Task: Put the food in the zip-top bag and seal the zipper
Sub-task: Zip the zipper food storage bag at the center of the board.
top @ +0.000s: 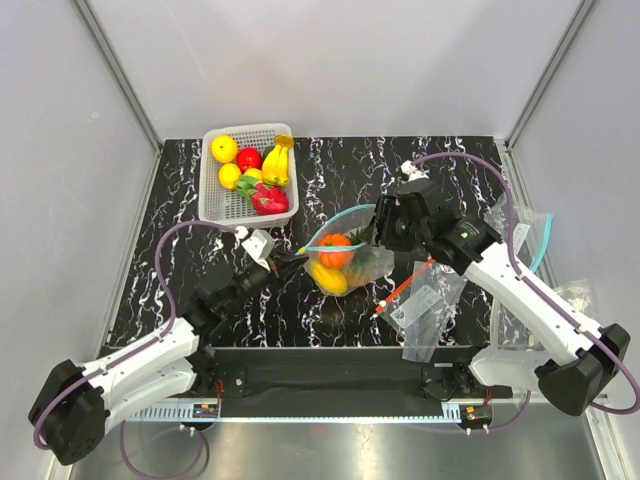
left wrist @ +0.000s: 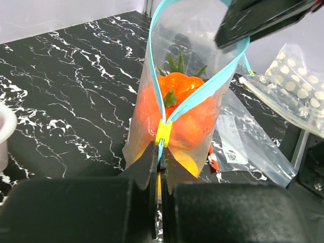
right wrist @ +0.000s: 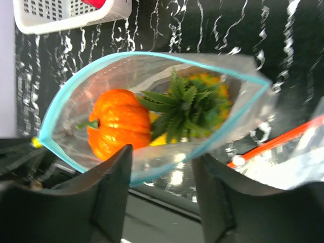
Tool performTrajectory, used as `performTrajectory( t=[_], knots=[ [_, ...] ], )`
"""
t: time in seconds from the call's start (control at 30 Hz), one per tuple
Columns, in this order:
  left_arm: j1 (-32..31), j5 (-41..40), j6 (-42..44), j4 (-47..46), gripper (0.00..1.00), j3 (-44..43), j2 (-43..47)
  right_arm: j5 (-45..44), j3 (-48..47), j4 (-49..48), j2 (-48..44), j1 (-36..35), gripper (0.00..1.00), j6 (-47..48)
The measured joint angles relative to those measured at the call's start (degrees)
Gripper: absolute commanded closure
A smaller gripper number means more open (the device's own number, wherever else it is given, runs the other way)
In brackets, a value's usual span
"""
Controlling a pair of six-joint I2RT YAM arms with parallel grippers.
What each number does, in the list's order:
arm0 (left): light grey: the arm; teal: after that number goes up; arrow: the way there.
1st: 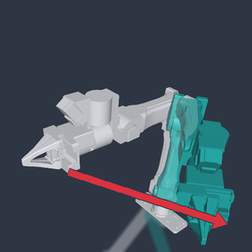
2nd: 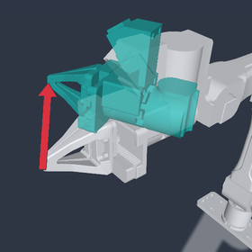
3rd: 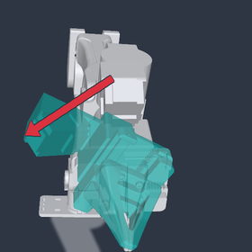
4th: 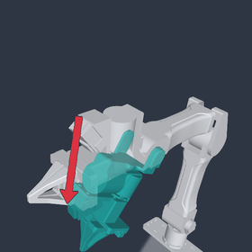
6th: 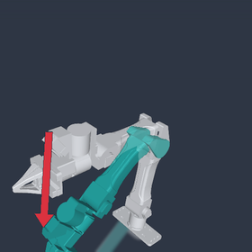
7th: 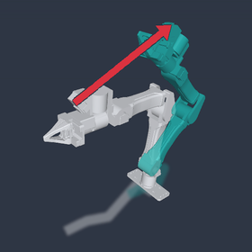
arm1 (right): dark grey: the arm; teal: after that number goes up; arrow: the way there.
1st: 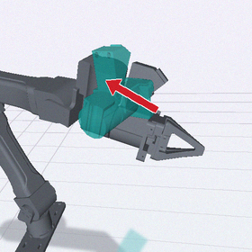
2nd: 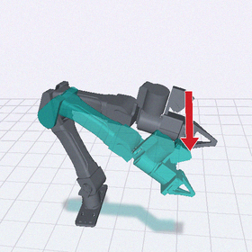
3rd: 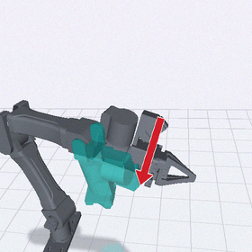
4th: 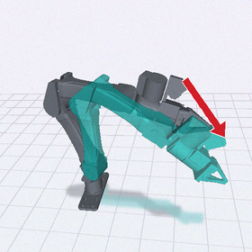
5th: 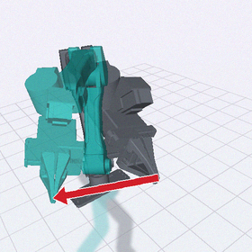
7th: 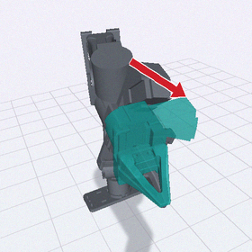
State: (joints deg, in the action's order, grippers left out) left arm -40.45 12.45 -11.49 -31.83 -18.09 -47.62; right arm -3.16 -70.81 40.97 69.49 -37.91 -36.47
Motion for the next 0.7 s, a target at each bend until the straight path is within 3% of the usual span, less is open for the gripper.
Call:
performTrajectory(
  t=[0.23, 0.33, 0.43, 0.47, 0.5, 0.53, 0.7],
  knots=[
    [3.1, 3.0, 3.0, 4.6, 1.00, -0.8, 4.0, -0.8, -0.8, 1.4, -5.1, 0.0, 0.34, 11.9],
    [4.3, 4.8, 4.8, 8.0, 1.00, -3.3, 3.8, -0.7, 0.7, -2.7, -8.4, 0.0, 0.23, 17.2],
    [5.2, 7.5, 6.2, 10.2, 1.00, -5.9, 2.8, 2.0, 2.5, -6.0, -12.4, 0.0, 0.23, 22.1],
    [5.5, 8.5, 6.4, 10.4, 1.00, -6.4, 2.4, 4.5, 2.2, -6.8, -12.9, 0.0, 0.06, 24.3],
    [5.8, 9.6, 6.6, 10.4, 1.00, -6.6, 2.1, 7.5, 1.1, -6.9, -12.3, 0.0, 0.00, 26.6],
    [6.3, 10.8, 6.6, 10.3, 1.00, -6.6, 1.7, 10.5, -0.6, -6.7, -11.1, 0.0, 0.00, 29.2],
    [8.5, 16.8, 5.0, 8.2, 1.00, -6.6, -0.7, 24.6, -6.8, -9.6, -2.7, -0.9, 0.19, 42.6]
  ],
)
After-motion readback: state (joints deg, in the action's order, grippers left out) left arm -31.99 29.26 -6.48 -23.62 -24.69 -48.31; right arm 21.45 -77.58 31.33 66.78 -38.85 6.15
